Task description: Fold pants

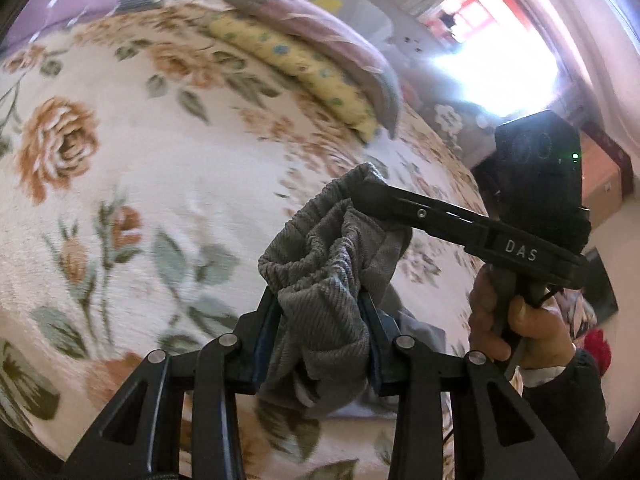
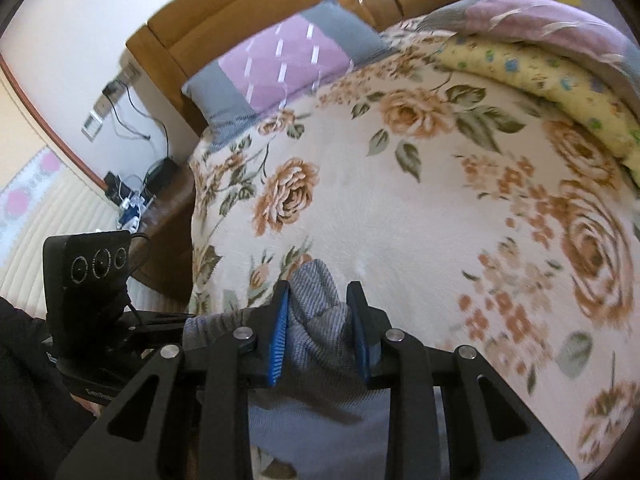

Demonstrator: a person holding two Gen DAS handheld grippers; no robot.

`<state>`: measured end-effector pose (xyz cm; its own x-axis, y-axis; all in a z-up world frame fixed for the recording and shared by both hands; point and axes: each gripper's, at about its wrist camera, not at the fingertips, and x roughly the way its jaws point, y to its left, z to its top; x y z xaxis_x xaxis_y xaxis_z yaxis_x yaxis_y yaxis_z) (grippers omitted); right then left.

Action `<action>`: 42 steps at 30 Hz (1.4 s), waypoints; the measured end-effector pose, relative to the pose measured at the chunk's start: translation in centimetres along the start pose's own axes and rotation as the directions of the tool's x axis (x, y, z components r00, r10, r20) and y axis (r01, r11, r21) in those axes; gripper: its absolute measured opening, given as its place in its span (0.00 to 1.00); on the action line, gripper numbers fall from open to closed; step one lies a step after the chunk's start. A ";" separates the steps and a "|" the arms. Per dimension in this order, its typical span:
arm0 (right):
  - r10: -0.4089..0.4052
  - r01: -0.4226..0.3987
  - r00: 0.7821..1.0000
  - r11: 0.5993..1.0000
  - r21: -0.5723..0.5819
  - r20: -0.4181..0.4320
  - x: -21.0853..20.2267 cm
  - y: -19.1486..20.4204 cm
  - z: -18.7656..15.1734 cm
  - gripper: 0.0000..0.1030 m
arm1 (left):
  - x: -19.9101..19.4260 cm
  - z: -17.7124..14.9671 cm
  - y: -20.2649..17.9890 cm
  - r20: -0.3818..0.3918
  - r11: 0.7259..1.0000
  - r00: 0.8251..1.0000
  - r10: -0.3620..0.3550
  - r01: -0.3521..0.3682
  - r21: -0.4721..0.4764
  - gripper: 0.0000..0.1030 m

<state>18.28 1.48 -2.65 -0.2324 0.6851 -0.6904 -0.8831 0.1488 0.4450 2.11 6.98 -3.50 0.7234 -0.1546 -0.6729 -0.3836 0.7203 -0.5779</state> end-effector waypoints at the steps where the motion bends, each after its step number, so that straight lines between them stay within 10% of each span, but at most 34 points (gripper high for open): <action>1: -0.004 0.004 1.000 1.000 0.004 0.013 -0.9 -0.2 -0.6 0.29 | 0.0 -0.2 -0.5 -0.002 1.000 1.000 -0.003 0.003 0.012 0.37; 23: -0.092 0.033 0.966 0.970 0.239 0.240 -13.5 -7.0 -15.9 0.29 | 6.8 -7.0 -13.8 -0.136 0.947 0.990 0.032 0.013 0.320 0.36; 42: -0.138 0.027 0.945 0.937 0.348 0.297 -15.8 -11.0 -21.7 0.33 | 10.4 -10.3 -18.2 -0.120 0.882 0.988 0.100 -0.032 0.470 0.37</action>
<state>22.86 -26.45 -8.96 0.0232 0.8388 -0.5440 -0.6919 0.4063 0.5969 10.73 -14.72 -4.74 0.6072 -0.1624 -0.7778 -0.0912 0.9582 -0.2713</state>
